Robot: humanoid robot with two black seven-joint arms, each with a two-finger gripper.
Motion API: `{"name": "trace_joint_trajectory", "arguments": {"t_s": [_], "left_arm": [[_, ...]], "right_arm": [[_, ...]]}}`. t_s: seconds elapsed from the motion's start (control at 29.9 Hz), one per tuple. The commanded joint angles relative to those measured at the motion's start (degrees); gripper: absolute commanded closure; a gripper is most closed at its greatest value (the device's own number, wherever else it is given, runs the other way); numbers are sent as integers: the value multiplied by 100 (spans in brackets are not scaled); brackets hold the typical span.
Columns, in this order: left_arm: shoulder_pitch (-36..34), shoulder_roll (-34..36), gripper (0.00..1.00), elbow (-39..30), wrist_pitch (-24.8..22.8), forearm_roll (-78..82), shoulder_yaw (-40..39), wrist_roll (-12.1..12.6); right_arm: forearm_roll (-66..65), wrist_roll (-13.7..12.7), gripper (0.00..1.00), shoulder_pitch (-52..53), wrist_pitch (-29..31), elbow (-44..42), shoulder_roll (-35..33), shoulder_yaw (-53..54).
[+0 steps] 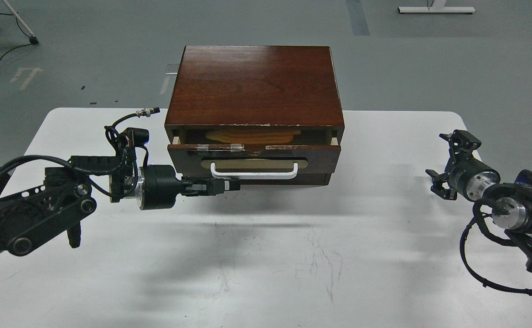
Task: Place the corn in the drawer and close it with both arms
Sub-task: 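Push the drawer front away from the robot with the left gripper, then press the drawer fully shut with the left gripper and hold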
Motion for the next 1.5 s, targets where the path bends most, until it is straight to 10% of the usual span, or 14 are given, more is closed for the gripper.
{"name": "trace_joint_trajectory", "arguments": {"t_s": [0.0, 1.47], "left_arm": [[-96, -243, 100, 267, 1, 11, 8, -2], [-702, -727, 100, 1174, 1, -59, 44, -2]], "right_arm": [[0, -5, 0, 0, 0, -42, -8, 1], [0, 4, 0, -141, 0, -157, -8, -7]]}}
